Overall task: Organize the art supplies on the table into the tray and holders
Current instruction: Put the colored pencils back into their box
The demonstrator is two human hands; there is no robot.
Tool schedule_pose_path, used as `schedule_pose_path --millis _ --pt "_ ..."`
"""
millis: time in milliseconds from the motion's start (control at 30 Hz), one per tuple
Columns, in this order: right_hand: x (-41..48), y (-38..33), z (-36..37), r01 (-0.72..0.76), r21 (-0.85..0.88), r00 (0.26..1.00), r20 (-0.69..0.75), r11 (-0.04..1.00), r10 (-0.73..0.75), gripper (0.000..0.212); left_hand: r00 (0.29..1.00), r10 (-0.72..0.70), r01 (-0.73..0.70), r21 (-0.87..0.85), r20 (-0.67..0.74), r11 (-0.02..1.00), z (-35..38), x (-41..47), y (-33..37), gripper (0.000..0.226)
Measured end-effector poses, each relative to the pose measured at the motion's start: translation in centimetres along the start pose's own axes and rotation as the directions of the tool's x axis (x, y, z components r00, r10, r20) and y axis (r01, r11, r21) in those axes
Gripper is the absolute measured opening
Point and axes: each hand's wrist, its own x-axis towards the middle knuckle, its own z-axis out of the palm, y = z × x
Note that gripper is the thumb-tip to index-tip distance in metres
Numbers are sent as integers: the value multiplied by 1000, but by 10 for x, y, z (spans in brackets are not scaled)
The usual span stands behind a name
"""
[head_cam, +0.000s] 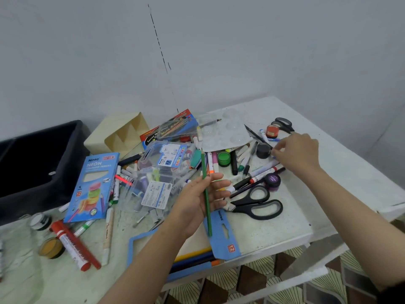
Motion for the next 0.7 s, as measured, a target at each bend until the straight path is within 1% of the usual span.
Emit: schedule_pose_path --millis 67,133,233,300,367,400,433,467,500,533,567,600,633,700 --pt "-1 -1 1 -4 22 997 -79 1000 6 19 1000 0 0 -13 4 1000 -1 2 -1 29" --pt "-4 -2 -4 40 109 974 -228 993 -14 19 1000 6 -5 -43 14 999 -1 5 -1 30" --pt "-9 -6 -18 194 220 884 -462 956 -73 16 999 33 -35 -111 -24 993 -2 10 0 32" --pt "-12 -10 -32 310 319 828 -554 895 -89 16 996 67 -75 -126 -64 989 -3 15 2 33" --pt "-19 -18 -49 401 491 811 -582 773 -51 15 988 117 -128 -114 -103 985 -3 20 3 33" --pt "-23 -23 -59 414 580 828 -561 701 -25 13 984 136 -148 -109 -117 983 -3 23 4 33" --pt "-26 -29 -69 397 677 864 -503 620 -4 11 982 149 -161 -96 -119 982 -3 25 5 33" --pt "-30 -34 -78 349 778 914 -406 522 -6 10 982 155 -162 -66 -106 985 -2 26 7 33" --pt "-34 -40 -84 279 864 956 -289 419 -39 12 987 147 -148 -20 -70 989 -1 26 8 33" --pt "-38 -43 -87 204 914 979 -185 352 -86 15 993 121 -121 33 -11 992 2 25 8 34" --pt "-40 -46 -85 142 934 986 -105 328 -128 18 995 82 -87 82 62 993 5 24 8 35" --pt "-43 -48 -81 107 936 986 -55 335 -159 19 990 41 -57 118 134 991 9 22 8 37" --pt "-45 -50 -76 88 930 984 -24 357 -178 17 982 2 -28 136 189 990 13 20 6 38" --pt "-47 -51 -64 72 899 981 14 432 -193 12 968 -71 39 136 239 990 21 16 4 36"
